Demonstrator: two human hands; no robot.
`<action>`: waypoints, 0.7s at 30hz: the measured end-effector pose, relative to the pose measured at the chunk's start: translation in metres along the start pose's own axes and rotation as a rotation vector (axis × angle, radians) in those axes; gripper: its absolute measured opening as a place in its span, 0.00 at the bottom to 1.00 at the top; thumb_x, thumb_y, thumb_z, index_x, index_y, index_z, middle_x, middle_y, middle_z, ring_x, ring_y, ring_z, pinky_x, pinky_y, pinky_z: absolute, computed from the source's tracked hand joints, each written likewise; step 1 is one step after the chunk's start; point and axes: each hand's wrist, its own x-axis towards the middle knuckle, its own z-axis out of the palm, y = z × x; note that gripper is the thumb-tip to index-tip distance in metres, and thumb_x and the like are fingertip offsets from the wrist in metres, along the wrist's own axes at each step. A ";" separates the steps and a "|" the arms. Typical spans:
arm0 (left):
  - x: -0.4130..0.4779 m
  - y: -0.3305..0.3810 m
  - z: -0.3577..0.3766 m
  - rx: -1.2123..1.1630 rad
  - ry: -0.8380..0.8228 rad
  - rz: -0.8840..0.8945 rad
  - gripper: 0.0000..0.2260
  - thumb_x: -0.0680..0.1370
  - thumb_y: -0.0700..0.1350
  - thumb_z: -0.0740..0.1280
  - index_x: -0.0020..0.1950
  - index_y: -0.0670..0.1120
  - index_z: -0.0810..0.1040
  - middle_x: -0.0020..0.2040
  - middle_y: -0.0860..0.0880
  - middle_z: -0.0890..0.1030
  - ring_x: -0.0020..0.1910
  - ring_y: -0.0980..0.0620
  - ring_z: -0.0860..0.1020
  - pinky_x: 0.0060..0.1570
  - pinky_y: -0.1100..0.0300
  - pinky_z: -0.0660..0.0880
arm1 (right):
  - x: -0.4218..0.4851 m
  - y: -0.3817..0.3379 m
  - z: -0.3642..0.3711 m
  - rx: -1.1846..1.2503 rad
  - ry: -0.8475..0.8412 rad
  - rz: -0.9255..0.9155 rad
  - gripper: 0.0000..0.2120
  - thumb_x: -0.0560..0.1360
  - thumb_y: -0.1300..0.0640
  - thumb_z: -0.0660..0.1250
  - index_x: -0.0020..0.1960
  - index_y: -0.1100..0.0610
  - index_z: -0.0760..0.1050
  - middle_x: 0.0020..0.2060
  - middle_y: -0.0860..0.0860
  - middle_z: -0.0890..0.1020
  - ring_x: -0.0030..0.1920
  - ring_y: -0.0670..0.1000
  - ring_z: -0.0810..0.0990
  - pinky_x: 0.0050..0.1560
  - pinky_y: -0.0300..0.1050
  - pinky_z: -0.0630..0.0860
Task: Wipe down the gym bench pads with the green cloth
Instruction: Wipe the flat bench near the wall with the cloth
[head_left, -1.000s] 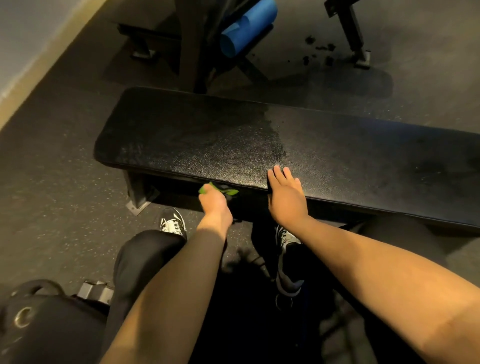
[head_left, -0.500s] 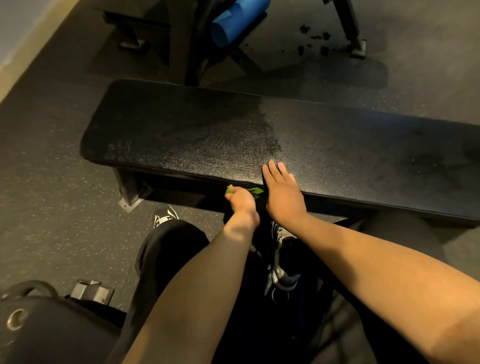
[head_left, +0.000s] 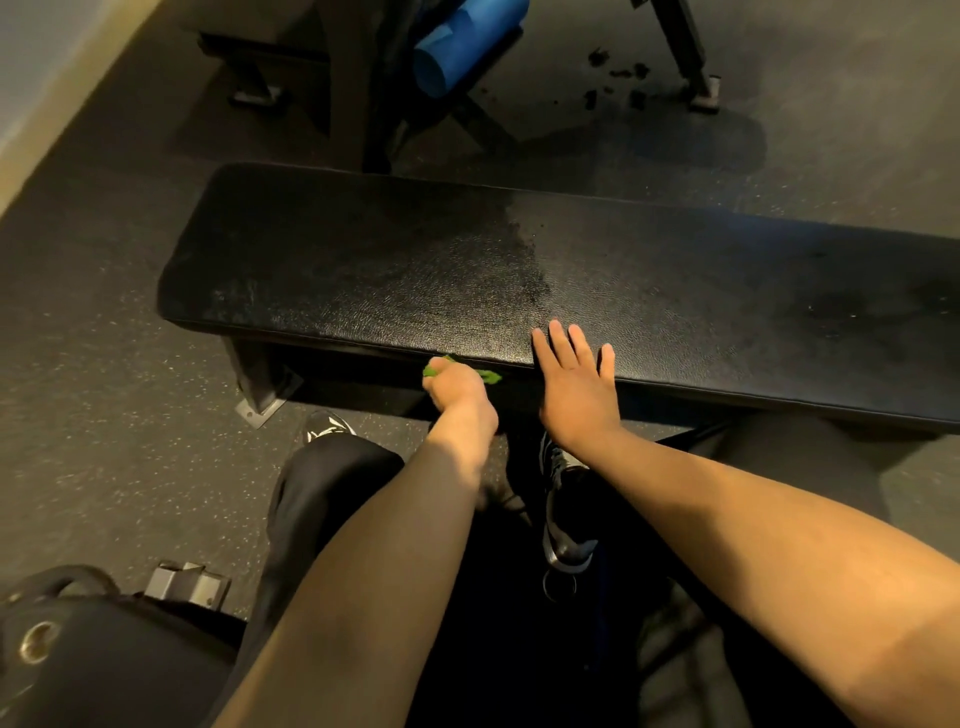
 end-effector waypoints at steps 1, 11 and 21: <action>-0.008 -0.001 0.002 0.003 -0.041 -0.005 0.26 0.86 0.55 0.47 0.78 0.42 0.63 0.74 0.40 0.69 0.71 0.40 0.70 0.67 0.47 0.70 | -0.001 0.001 0.001 0.004 -0.003 0.012 0.40 0.77 0.62 0.61 0.81 0.51 0.43 0.81 0.51 0.44 0.80 0.56 0.40 0.77 0.63 0.42; -0.065 -0.063 0.056 0.205 -0.286 0.034 0.26 0.85 0.57 0.52 0.67 0.36 0.72 0.63 0.39 0.79 0.62 0.40 0.78 0.64 0.46 0.74 | -0.014 0.038 0.000 0.064 0.010 0.069 0.29 0.83 0.54 0.50 0.81 0.59 0.45 0.80 0.57 0.45 0.80 0.58 0.42 0.78 0.53 0.48; -0.076 -0.018 0.012 0.712 -0.376 0.364 0.20 0.81 0.57 0.64 0.47 0.40 0.81 0.45 0.42 0.82 0.47 0.43 0.80 0.46 0.56 0.76 | -0.018 0.047 -0.012 0.133 -0.013 0.085 0.42 0.75 0.56 0.69 0.81 0.56 0.49 0.80 0.54 0.48 0.80 0.57 0.44 0.78 0.55 0.49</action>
